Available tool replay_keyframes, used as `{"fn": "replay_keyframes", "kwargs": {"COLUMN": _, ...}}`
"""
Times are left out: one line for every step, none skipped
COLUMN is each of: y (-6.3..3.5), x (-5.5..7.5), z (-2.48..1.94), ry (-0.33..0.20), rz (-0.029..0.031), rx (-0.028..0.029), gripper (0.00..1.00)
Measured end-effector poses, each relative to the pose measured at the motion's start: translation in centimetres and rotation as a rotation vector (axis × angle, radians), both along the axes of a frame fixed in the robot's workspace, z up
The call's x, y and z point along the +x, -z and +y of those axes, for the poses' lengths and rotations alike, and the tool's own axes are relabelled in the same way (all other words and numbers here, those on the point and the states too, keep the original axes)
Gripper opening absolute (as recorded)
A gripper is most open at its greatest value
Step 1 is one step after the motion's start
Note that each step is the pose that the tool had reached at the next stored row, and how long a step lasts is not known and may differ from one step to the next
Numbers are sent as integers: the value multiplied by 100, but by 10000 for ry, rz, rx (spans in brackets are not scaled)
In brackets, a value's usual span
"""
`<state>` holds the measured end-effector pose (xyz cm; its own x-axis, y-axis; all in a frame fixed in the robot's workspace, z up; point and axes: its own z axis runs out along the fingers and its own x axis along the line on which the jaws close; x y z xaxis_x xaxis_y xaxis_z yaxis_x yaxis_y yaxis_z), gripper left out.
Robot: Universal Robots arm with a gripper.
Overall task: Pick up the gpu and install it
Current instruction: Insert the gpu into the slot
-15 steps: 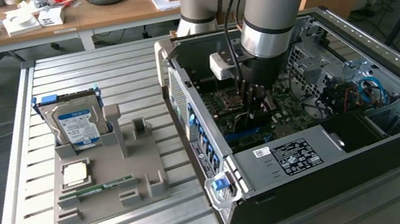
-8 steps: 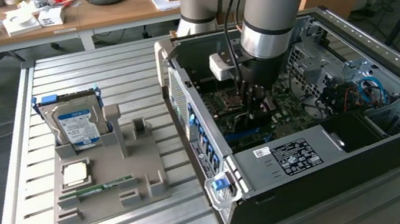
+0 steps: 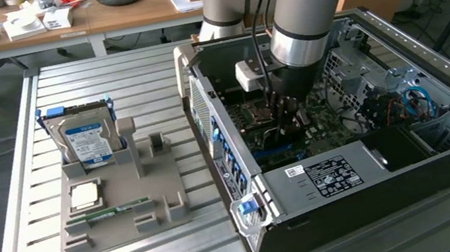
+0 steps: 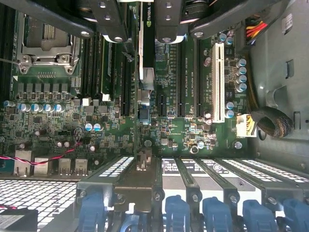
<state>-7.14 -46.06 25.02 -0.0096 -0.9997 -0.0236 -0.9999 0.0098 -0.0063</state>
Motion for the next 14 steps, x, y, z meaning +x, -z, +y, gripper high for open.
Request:
{"fn": "replay_keyframes", "kwargs": {"y": 0, "x": 0, "z": 0, "ry": -1, "rz": 0, "rx": 0, "gripper": 26}}
{"fn": "replay_keyframes", "kwargs": {"y": 1, "x": 0, "z": 0, "ry": 0, "rz": 0, "rx": 0, "gripper": 26}}
{"fn": "replay_keyframes", "kwargs": {"y": 5, "x": 0, "z": 0, "ry": 0, "rz": -1, "rx": 1, "gripper": 26}}
{"fn": "replay_keyframes", "kwargs": {"y": 7, "x": 0, "z": 0, "ry": 0, "rz": 0, "rx": -1, "gripper": 26}}
{"fn": "replay_keyframes", "kwargs": {"y": 8, "x": 0, "z": 0, "ry": 0, "rz": 0, "rx": -1, "gripper": 26}}
{"fn": "replay_keyframes", "kwargs": {"y": 8, "x": 0, "z": 0, "ry": -1, "rz": 1, "rx": -1, "gripper": 26}}
{"fn": "replay_keyframes", "kwargs": {"y": 8, "x": 0, "z": 0, "ry": 0, "rz": 1, "rx": -2, "gripper": 26}}
{"fn": "replay_keyframes", "kwargs": {"y": 8, "x": 0, "z": 0, "ry": -1, "rz": 1, "rx": -1, "gripper": 26}}
{"fn": "replay_keyframes", "kwargs": {"y": 8, "x": 0, "z": 0, "ry": 0, "rz": 0, "rx": -1, "gripper": 26}}
{"fn": "replay_keyframes", "kwargs": {"y": 9, "x": 0, "z": 0, "ry": 0, "rz": 0, "rx": 0, "gripper": 26}}
{"fn": "replay_keyframes", "kwargs": {"y": 9, "x": 0, "z": 0, "ry": -1, "rz": 0, "rx": 0, "gripper": 26}}
{"fn": "replay_keyframes", "kwargs": {"y": 9, "x": 0, "z": 0, "ry": 0, "rz": 0, "rx": 0, "gripper": 26}}
{"fn": "replay_keyframes", "kwargs": {"y": 10, "x": 0, "z": 1, "ry": -1, "rz": -1, "rx": 6, "gripper": 26}}
{"fn": "replay_keyframes", "kwargs": {"y": 10, "x": 0, "z": 1, "ry": 0, "rz": -1, "rx": 5, "gripper": 27}}
